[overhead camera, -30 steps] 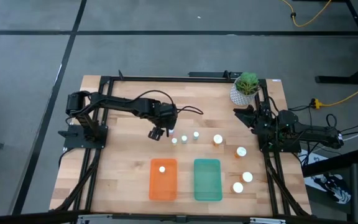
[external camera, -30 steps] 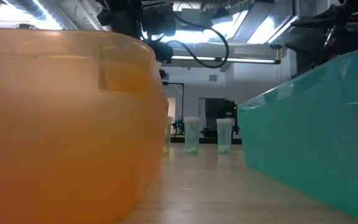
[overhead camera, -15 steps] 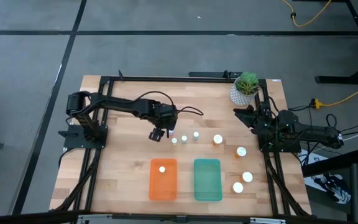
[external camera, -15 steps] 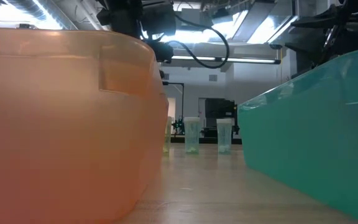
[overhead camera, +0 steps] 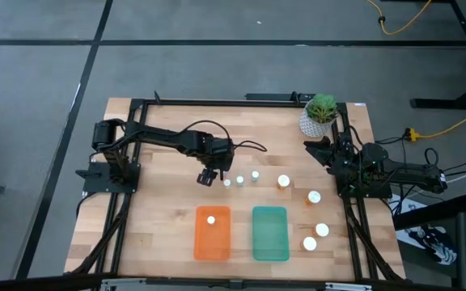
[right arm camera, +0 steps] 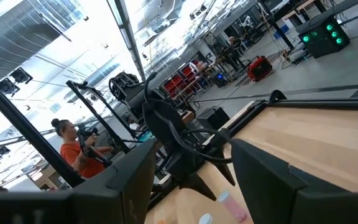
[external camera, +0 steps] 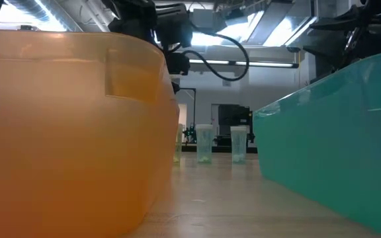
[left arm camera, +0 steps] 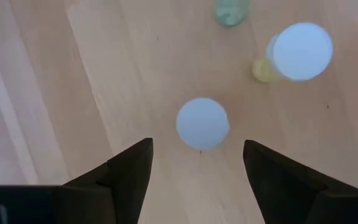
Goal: Pick and place medicine bottles into bin by pill shape (circle, oval)
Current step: Put the small pink pill bottle into the orange bin
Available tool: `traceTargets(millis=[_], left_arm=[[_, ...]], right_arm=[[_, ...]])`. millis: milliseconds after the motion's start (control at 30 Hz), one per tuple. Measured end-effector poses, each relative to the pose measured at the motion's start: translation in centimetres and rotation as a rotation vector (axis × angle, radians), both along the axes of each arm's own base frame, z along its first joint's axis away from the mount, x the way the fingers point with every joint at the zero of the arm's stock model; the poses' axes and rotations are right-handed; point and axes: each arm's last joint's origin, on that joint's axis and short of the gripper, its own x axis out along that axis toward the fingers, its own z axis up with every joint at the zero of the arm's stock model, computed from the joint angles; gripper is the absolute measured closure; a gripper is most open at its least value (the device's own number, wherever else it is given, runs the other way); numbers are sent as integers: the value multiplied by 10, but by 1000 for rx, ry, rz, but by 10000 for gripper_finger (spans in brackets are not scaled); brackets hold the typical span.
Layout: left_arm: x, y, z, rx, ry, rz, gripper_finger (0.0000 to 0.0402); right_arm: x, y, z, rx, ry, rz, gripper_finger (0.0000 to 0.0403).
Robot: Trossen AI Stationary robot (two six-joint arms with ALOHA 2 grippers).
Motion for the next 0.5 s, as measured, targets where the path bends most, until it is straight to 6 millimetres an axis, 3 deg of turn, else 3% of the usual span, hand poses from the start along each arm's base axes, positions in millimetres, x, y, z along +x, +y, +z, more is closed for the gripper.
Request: traceTargets(millis=[500], left_arm=[[7, -5, 2, -10, -73, 6, 162]], right_arm=[[0, 0, 0, 1, -1, 1, 190]])
